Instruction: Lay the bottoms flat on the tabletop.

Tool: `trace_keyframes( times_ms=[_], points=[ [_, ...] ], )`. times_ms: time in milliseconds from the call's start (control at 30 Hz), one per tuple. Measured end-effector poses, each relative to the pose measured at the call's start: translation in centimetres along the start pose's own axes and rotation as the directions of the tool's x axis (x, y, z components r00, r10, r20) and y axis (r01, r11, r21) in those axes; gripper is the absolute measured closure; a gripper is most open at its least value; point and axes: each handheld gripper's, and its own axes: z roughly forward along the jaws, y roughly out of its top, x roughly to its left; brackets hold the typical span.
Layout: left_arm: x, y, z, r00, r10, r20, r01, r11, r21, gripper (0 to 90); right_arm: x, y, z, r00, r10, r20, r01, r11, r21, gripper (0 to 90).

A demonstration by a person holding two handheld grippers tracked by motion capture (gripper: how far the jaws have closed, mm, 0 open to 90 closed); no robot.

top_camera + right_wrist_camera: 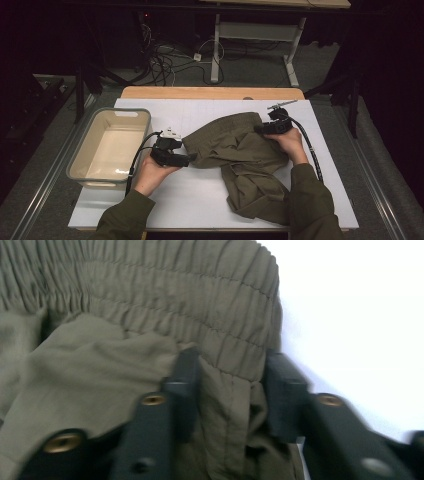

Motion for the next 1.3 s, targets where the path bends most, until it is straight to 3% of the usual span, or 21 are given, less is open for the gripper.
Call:
trace_keyframes(
  times_ms=[167,367,533,633,733,900,1000,1100,1300],
  points=[
    [0.0,0.0,0.3,1.0000,-0.006,-0.006,0.006,1.0000,0.004,22.7,0.3,-0.4,-0.1,0.9995,-0.032,-0.005,0.032,0.999,-0.012,76.2],
    [0.4,0.2,1.1,0.9996,-0.026,-0.011,0.026,0.9995,0.018,23.4,0.2,-0.6,-0.7,0.9992,-0.038,-0.012,0.038,0.999,-0.021,77.3],
    [1.2,0.4,1.6,0.9980,-0.060,-0.022,0.060,0.9980,0.019,29.6,0.1,-0.6,-1.2,0.9991,-0.043,-0.004,0.043,0.999,-0.026,77.4],
    [1.5,0.7,2.4,0.9977,-0.064,-0.022,0.065,0.9966,0.050,34.5,0.0,-0.7,-1.4,0.9989,-0.047,0.002,0.047,0.998,-0.029,77.4],
    [1.5,0.8,3.4,0.9975,-0.070,0.015,0.068,0.9946,0.079,46.2,-0.1,-0.8,-1.8,0.9988,-0.048,0.007,0.048,0.998,-0.034,77.5],
    [1.3,1.3,4.4,0.9998,-0.018,0.004,0.017,0.9945,0.103,75.0,-0.4,-1.2,-2.6,0.9991,-0.041,0.011,0.042,0.998,-0.056,77.6],
    [1.2,1.9,4.3,0.9995,0.019,-0.025,-0.017,0.9956,0.092,81.8,-0.6,-1.6,-3.1,0.9992,-0.037,0.012,0.038,0.997,-0.068,77.7],
    [1.6,3.0,3.8,0.9961,0.045,-0.076,-0.040,0.9969,0.068,82.8,-0.8,-1.7,-3.7,0.9987,-0.045,0.024,0.046,0.996,-0.079,77.7],
    [3.5,5.5,3.0,0.9888,0.038,-0.145,-0.037,0.9993,0.009,83.3,-1.0,-1.2,-5.4,0.9976,-0.050,0.048,0.055,0.992,-0.110,77.8]
  ],
)
